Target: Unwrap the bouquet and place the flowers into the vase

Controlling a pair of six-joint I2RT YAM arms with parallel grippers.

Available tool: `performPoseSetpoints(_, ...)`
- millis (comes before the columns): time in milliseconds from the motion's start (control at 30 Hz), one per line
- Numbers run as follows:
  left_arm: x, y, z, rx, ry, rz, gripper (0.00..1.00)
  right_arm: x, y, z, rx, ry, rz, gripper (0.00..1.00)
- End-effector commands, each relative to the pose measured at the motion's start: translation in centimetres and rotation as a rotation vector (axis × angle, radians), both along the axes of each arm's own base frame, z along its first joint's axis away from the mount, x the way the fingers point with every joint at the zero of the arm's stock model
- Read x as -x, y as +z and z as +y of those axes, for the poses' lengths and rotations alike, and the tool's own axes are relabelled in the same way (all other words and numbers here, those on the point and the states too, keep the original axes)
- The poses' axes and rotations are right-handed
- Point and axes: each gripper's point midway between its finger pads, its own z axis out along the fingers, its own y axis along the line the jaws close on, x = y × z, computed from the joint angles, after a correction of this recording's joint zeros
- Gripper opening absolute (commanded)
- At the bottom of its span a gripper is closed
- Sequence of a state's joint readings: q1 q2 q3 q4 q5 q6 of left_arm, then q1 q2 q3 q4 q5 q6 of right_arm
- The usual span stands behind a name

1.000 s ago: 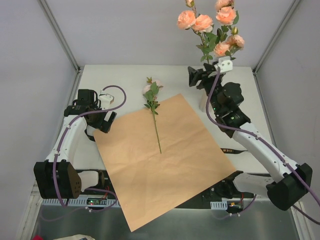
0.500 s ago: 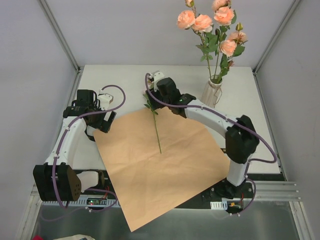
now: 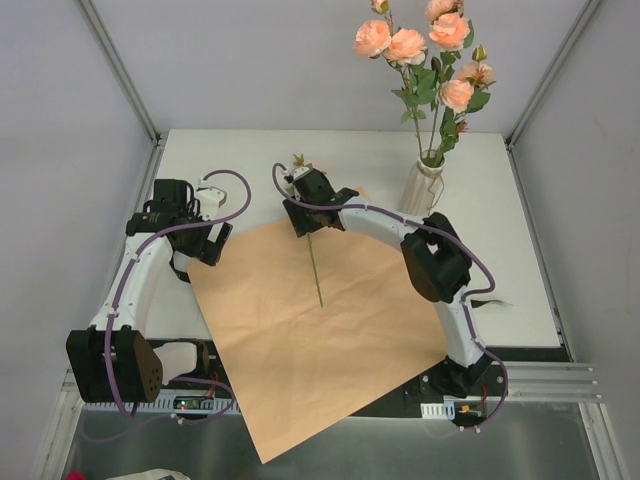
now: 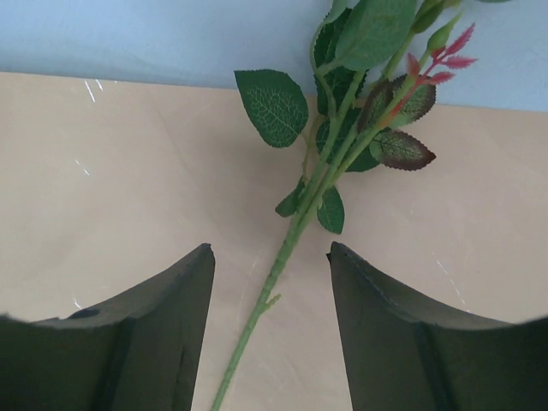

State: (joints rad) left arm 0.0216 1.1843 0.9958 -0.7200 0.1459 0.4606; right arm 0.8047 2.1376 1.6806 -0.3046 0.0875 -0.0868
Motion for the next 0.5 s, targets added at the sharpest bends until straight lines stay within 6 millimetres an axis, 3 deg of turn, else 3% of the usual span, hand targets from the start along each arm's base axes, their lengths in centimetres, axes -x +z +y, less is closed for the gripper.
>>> performPoseSetpoints(0,0.3,0.4,0.4,-0.008,0.009,-0.001,0.99,-0.9,0.3,1.2,-0.041,-0.021,0.019,0.58)
performPoseSetpoints(300,0.5,0.5,0.3,-0.007,-0.001,-0.008,0.99,-2.1,-2.7,0.5,-0.031,-0.080,0.091,0.48)
performPoseSetpoints(467,0.5,0.7,0.3,-0.007,-0.004,-0.018,0.99,-2.3,-3.6,0.4,-0.026,-0.079,0.115,0.35)
